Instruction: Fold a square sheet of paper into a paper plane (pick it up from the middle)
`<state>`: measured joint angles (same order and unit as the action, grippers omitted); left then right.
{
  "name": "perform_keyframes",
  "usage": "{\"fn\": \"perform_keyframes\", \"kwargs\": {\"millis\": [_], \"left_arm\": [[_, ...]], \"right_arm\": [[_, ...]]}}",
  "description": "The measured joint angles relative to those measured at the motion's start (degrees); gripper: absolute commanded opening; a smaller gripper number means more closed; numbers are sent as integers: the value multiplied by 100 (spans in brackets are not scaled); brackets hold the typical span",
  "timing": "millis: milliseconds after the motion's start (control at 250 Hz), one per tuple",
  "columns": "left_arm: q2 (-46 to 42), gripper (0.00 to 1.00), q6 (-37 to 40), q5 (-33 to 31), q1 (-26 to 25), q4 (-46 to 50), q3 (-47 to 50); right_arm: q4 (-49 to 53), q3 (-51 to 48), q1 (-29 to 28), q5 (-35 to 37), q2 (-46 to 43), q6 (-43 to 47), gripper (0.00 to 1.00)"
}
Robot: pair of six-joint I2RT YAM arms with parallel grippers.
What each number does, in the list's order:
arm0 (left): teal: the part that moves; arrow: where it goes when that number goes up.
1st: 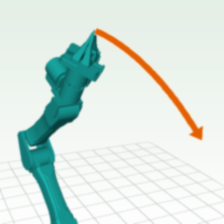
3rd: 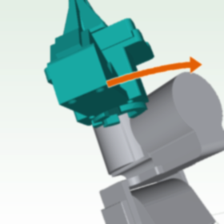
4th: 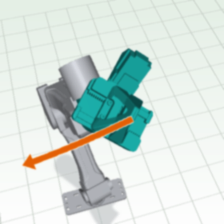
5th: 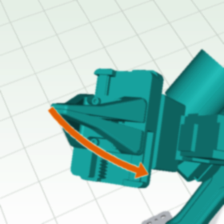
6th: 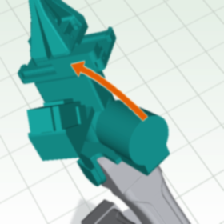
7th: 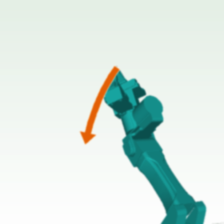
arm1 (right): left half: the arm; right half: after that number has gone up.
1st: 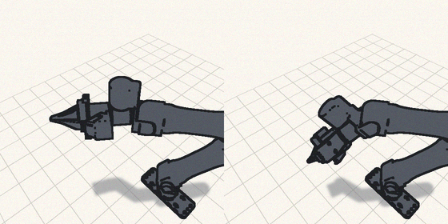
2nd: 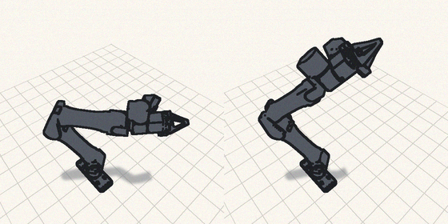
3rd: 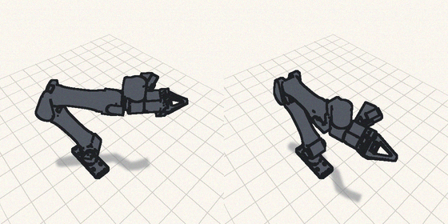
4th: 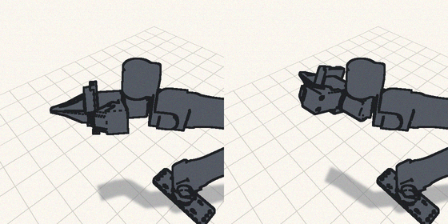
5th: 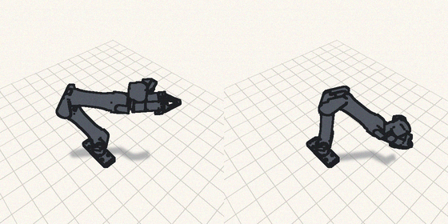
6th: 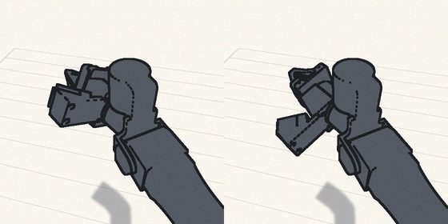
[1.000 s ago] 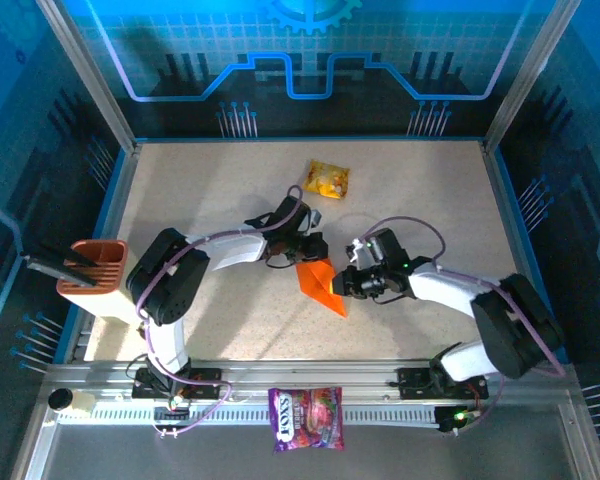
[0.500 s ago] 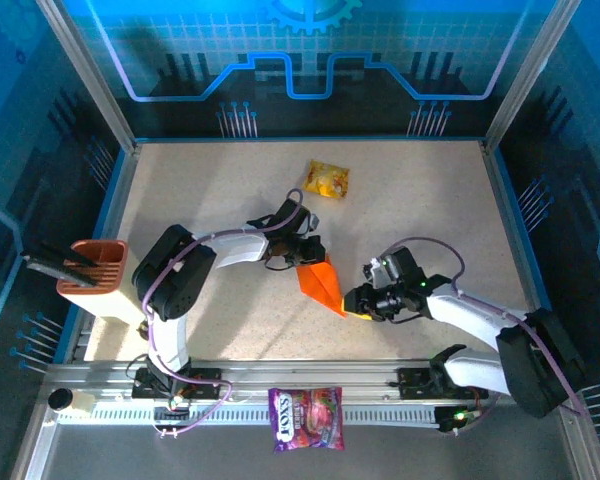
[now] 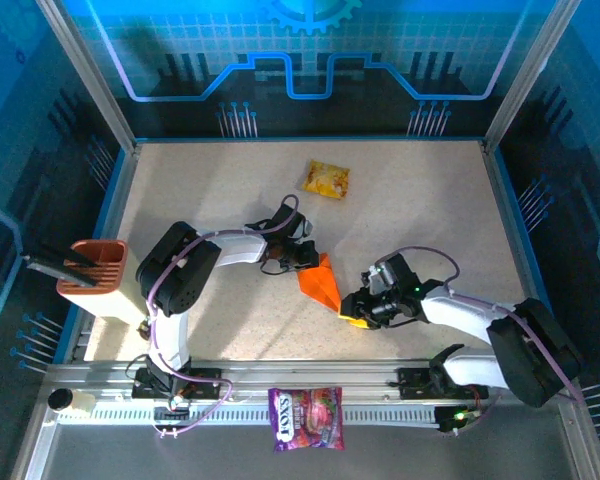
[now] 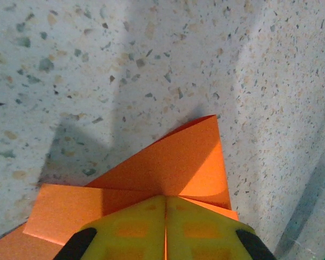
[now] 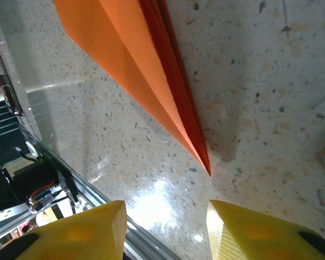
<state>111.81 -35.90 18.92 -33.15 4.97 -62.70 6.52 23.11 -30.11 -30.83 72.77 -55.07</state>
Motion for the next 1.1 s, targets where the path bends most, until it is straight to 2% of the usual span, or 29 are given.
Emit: {"fn": "perform_keyframes", "kwargs": {"millis": [332, 803, 1103], "left_arm": [[0, 9, -11, 70, 4, -35, 20], [2, 9, -15, 151, 4, -26, 20], [2, 9, -15, 155, 4, -22, 20]], "right_arm": [[-282, 4, -63, 114, 321, -323, 40], [-238, 79, -293, 511, 282, -643, 39], [-778, 79, -334, 691, 114, -647, 39]]}}
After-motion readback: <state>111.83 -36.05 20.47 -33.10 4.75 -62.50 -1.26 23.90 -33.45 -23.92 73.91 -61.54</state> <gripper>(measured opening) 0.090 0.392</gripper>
